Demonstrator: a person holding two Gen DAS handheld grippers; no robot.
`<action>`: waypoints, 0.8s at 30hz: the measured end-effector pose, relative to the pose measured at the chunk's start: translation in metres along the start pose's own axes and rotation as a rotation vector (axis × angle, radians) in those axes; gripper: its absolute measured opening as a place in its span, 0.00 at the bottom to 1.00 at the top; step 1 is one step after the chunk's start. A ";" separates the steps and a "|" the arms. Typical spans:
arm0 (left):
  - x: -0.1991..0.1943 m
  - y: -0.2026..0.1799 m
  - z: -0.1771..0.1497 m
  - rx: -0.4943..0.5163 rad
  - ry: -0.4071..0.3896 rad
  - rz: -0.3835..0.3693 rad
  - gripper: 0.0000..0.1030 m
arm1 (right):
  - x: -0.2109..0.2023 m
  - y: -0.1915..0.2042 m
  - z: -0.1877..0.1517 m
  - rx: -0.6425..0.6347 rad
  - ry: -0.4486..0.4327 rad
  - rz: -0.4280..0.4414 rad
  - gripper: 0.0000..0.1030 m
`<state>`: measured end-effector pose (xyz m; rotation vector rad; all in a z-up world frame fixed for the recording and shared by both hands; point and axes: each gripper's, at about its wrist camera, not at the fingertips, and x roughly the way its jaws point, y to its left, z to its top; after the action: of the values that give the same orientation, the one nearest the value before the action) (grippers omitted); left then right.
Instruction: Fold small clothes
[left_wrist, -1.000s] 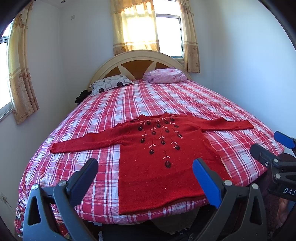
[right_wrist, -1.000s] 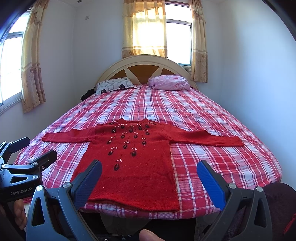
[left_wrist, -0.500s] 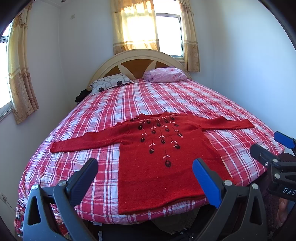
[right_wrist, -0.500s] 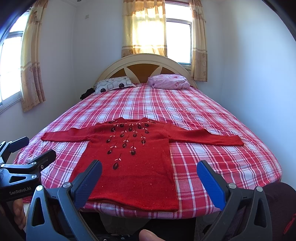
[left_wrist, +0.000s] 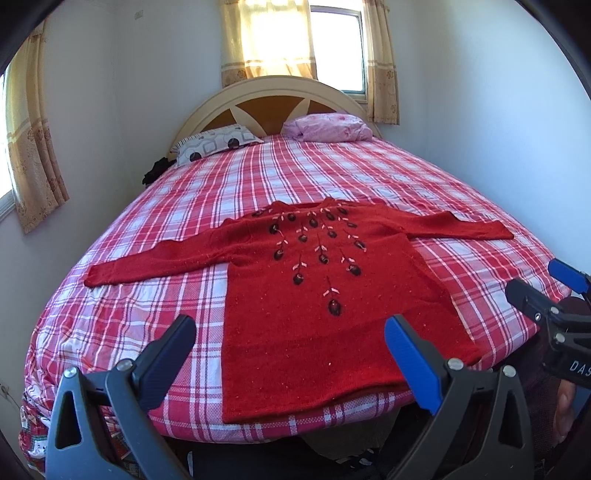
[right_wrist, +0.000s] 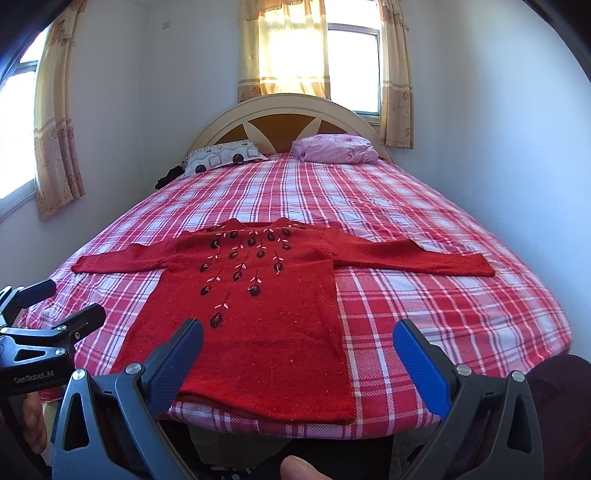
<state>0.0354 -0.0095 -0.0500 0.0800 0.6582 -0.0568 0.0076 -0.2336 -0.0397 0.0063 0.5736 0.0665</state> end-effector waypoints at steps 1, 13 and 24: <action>0.006 0.000 -0.001 -0.001 0.009 -0.002 1.00 | 0.007 -0.004 -0.002 0.010 0.012 0.015 0.99; 0.101 0.018 0.024 0.005 0.083 0.082 1.00 | 0.099 -0.116 -0.002 0.195 0.118 -0.107 0.91; 0.196 0.045 0.052 -0.007 0.136 0.164 1.00 | 0.162 -0.278 0.005 0.461 0.198 -0.237 0.67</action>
<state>0.2252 0.0250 -0.1266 0.1312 0.7858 0.1097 0.1635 -0.5009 -0.1298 0.3824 0.7737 -0.2995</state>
